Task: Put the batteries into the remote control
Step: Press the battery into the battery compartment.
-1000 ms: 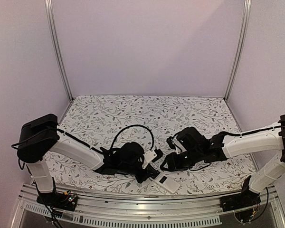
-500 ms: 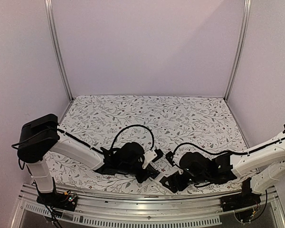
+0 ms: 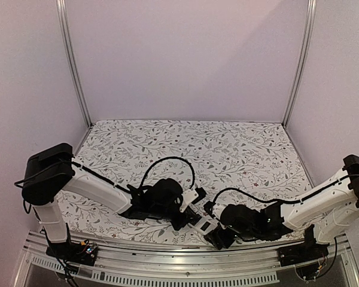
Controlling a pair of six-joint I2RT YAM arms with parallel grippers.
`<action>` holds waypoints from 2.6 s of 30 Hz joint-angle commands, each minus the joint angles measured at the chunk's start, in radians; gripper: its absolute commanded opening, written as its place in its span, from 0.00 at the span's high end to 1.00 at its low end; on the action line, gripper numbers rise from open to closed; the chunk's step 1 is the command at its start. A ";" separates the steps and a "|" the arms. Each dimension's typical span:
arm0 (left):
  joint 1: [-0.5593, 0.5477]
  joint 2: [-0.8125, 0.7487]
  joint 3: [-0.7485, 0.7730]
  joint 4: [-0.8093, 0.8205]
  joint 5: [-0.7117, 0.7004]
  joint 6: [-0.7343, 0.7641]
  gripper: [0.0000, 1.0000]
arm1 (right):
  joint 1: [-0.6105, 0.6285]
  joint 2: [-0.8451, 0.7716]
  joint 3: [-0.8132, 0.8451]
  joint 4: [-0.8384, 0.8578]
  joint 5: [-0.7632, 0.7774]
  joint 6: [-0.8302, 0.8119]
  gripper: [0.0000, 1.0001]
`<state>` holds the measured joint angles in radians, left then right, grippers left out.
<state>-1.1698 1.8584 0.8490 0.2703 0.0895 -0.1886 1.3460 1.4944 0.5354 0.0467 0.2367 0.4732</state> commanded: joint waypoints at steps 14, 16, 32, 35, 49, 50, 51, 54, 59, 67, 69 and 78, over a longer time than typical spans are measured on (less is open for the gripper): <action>-0.010 0.029 0.023 -0.065 0.010 -0.023 0.87 | 0.050 0.078 -0.008 0.009 0.037 -0.082 0.42; -0.011 0.039 0.028 -0.072 0.010 -0.025 0.87 | 0.050 0.082 -0.008 0.017 0.042 -0.093 0.44; -0.010 0.065 0.025 -0.190 0.004 -0.066 0.94 | 0.050 0.135 0.038 0.050 0.078 -0.114 0.56; -0.010 0.067 0.007 -0.206 0.021 -0.091 0.96 | 0.051 0.122 0.034 0.045 0.098 -0.098 0.57; -0.018 0.051 -0.021 -0.195 0.039 -0.096 1.00 | 0.050 0.108 0.037 0.029 0.117 -0.072 0.57; -0.020 0.054 -0.015 -0.197 0.050 -0.096 1.00 | 0.051 0.109 0.039 0.027 0.118 -0.073 0.57; -0.022 0.057 -0.011 -0.199 0.063 -0.097 1.00 | 0.050 0.109 0.041 0.024 0.119 -0.073 0.57; -0.044 0.060 -0.005 -0.226 0.063 -0.085 1.00 | 0.050 0.102 0.040 0.020 0.121 -0.071 0.57; -0.054 0.059 -0.020 -0.265 0.040 -0.080 1.00 | 0.051 0.101 0.038 0.019 0.123 -0.068 0.57; -0.090 0.147 0.005 -0.350 0.015 -0.060 1.00 | 0.050 0.098 0.040 0.018 0.133 -0.068 0.57; -0.090 0.128 -0.013 -0.334 0.002 -0.070 1.00 | 0.050 0.096 0.040 0.018 0.134 -0.068 0.57; -0.061 -0.054 -0.032 -0.286 -0.035 -0.056 1.00 | 0.050 0.096 0.043 0.015 0.136 -0.070 0.56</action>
<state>-1.1954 1.8271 0.8616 0.1654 0.0113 -0.2573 1.3960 1.5719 0.5644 0.0902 0.3531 0.4152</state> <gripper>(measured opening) 0.003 0.562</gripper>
